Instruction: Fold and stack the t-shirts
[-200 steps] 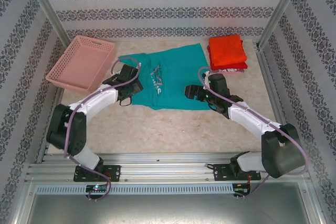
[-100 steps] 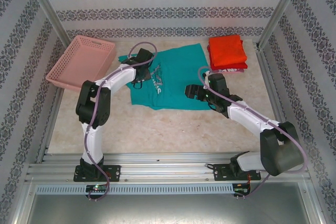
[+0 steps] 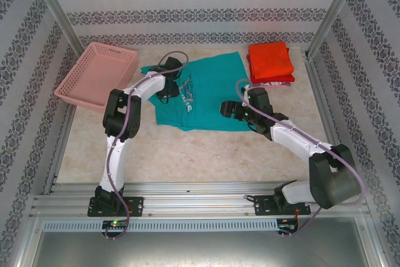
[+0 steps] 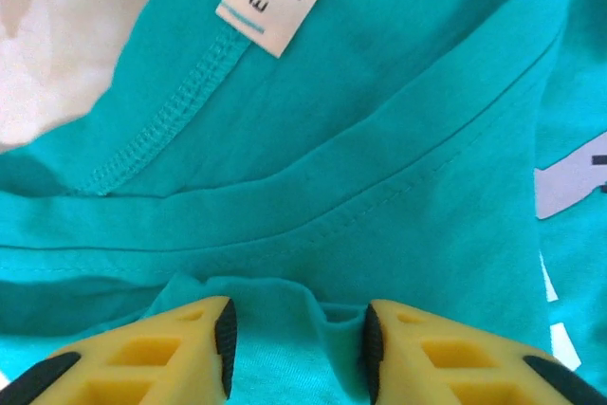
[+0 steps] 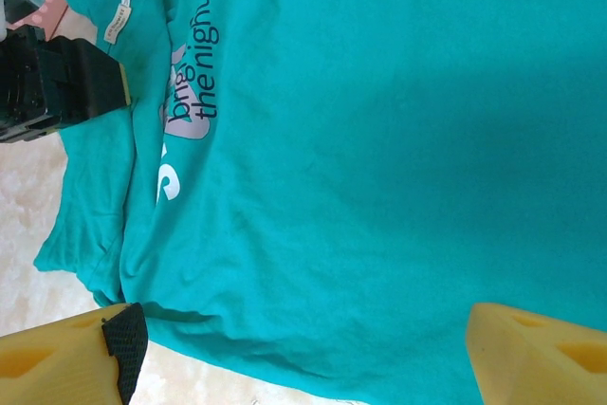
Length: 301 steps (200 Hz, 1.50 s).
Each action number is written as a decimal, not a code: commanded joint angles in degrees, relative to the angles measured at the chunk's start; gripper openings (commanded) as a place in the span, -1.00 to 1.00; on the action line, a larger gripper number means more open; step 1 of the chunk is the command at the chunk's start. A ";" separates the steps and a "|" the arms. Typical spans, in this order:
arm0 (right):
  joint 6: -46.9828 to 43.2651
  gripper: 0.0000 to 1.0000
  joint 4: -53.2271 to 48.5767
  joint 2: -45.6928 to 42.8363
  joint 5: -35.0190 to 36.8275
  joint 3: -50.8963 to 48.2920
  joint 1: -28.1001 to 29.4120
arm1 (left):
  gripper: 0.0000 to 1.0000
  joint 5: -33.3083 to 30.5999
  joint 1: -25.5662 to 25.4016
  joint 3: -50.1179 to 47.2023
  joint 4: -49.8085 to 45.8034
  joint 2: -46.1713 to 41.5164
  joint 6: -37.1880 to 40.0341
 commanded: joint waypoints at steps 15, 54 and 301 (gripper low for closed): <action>0.71 0.74 1.39 0.60 0.47 0.07 -0.54 | -0.84 0.04 0.64 0.21 -2.49 -1.36 0.67; 0.99 0.74 1.57 0.49 0.11 0.07 -0.32 | -1.00 -2.95 0.64 -6.42 -0.79 -9.40 -1.16; 2.20 0.74 3.96 7.19 -1.57 3.48 3.19 | 0.53 -0.39 0.86 -54.68 11.24 -47.91 -28.83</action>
